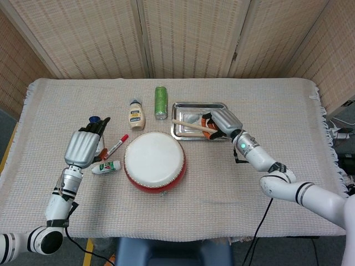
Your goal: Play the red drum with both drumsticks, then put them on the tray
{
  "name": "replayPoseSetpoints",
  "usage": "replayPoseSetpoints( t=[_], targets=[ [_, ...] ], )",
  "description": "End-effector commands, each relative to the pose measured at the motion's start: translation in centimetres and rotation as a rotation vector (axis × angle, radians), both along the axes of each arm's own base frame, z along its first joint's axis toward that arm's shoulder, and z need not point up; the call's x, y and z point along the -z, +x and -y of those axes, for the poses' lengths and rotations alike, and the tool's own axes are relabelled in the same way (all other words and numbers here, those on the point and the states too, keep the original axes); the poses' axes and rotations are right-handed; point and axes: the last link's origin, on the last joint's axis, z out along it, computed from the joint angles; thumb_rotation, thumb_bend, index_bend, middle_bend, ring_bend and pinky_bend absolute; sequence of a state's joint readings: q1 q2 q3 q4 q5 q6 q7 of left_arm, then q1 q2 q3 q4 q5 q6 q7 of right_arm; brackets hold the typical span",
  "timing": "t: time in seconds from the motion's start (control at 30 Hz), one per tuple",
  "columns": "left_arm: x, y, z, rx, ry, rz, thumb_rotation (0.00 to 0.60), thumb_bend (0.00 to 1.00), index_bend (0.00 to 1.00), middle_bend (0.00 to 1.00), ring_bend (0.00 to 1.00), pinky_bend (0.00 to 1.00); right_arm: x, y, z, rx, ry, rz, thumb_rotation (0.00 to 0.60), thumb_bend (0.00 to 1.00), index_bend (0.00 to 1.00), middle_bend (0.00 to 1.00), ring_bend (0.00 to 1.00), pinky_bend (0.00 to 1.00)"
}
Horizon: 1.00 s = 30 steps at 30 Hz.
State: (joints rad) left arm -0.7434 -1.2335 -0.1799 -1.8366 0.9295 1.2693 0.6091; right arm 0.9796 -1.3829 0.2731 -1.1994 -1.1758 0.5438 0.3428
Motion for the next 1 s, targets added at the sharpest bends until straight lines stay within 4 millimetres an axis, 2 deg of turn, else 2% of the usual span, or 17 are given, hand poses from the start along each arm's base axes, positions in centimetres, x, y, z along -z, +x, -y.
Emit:
replayPoseSetpoints(
  t=[0.03, 0.3, 0.5, 0.73, 1.0],
  targets=[
    [-0.1, -0.3, 0.0, -0.006, 0.001, 0.002, 0.6, 0.34, 0.02, 0.15, 0.18, 0.39, 1.8, -1.5, 1.0, 0.02, 0.02, -0.027, 0.6, 1.0, 0.98, 0.83, 0.75, 0.89],
    [-0.5, -1.1, -0.2, -0.028, 0.005, 0.013, 0.6, 0.34, 0.02, 0.15, 0.17, 0.39, 3.8, -3.5, 2.5, 0.039, 0.025, -0.087, 0.6, 1.0, 0.98, 0.83, 0.75, 0.89],
    [-0.5, -1.3, -0.3, -0.036, 0.002, 0.016, 0.6, 0.34, 0.02, 0.15, 0.17, 0.39, 5.0, -4.2, 3.2, 0.05, 0.025, -0.134, 0.6, 1.0, 0.95, 0.83, 0.71, 0.87],
    [-0.7, -1.8, -0.4, -0.053, 0.003, 0.018, 0.6, 0.34, 0.02, 0.15, 0.17, 0.39, 6.2, -4.2, 4.4, 0.068, 0.021, -0.184, 0.6, 1.0, 0.83, 0.82, 0.62, 0.76],
    [-1.0, -2.2, -0.4, -0.064, 0.002, 0.023, 0.6, 0.34, 0.02, 0.15, 0.17, 0.39, 7.5, -3.5, 5.0, 0.068, 0.02, -0.203, 0.6, 1.0, 0.69, 0.71, 0.52, 0.65]
  ],
)
